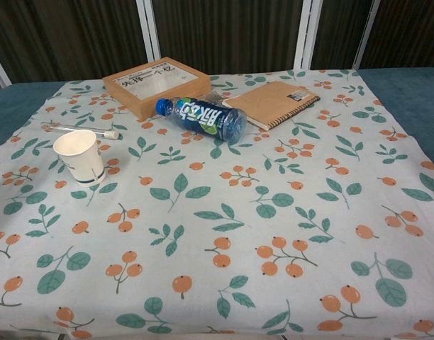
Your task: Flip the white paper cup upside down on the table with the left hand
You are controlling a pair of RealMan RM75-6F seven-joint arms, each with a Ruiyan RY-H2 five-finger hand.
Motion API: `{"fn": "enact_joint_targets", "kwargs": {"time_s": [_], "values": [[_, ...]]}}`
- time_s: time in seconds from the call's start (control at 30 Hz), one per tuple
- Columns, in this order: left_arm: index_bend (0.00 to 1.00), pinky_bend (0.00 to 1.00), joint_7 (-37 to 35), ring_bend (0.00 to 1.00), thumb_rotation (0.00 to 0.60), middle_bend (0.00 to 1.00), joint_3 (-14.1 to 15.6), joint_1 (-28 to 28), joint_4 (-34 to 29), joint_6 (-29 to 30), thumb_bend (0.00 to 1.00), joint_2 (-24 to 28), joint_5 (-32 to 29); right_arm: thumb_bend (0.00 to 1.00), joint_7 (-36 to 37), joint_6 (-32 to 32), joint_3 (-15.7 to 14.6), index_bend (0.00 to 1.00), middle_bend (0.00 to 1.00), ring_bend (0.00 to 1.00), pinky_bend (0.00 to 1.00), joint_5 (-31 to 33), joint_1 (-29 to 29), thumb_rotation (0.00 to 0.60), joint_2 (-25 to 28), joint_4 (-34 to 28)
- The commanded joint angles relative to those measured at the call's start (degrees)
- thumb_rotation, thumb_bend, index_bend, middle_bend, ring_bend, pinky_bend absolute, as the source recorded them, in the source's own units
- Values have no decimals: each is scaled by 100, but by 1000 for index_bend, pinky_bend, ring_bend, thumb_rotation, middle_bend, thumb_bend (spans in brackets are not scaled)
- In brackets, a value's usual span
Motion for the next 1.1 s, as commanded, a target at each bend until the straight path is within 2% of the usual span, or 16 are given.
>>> {"fn": "enact_joint_targets", "kwargs": {"time_s": [0.03, 0.4, 0.5, 0.53, 0.67, 0.83, 0.97, 1.1], "values": [[0, 0, 41, 0, 600, 0, -8, 3, -8, -31, 386, -12, -14, 71, 14, -17, 1, 0, 0, 0, 0, -4, 9, 600, -3, 18], [0, 0, 352, 0, 600, 0, -121, -182, -329, -105, 387, 25, 169, 70, 89, -78, 22, 0, 0, 0, 0, -37, 66, 600, -9, 42], [0, 0, 779, 0, 600, 0, -314, -618, -774, -473, 356, 170, 346, 70, 72, -101, 5, 0, 0, 0, 0, -68, 82, 600, -22, 46], [0, 0, 1048, 0, 600, 0, -471, -963, -1060, -892, 342, 244, 321, 70, 38, -112, 2, 0, 0, 0, 0, -49, 78, 600, -20, 39], [0, 0, 1722, 0, 600, 0, -824, -1558, -1669, -1780, 328, 401, -170, 71, 11, -122, 25, 0, 0, 0, 0, 9, 74, 600, 4, 37], [0, 0, 2554, 0, 600, 0, -1181, -2241, -2074, -2726, 313, 337, -1022, 71, 46, -180, 50, 0, 0, 0, 0, 89, 85, 600, 18, 53], [0, 0, 3318, 0, 600, 0, -1262, -2719, -2067, -3305, 311, 172, -1719, 71, 62, -221, 48, 0, 0, 0, 0, 107, 97, 600, -2, 85], [0, 0, 4118, 0, 600, 0, -1170, -3126, -2000, -3703, 302, -7, -2512, 71, 93, -253, 53, 0, 0, 0, 0, 122, 112, 600, -24, 138]]}}
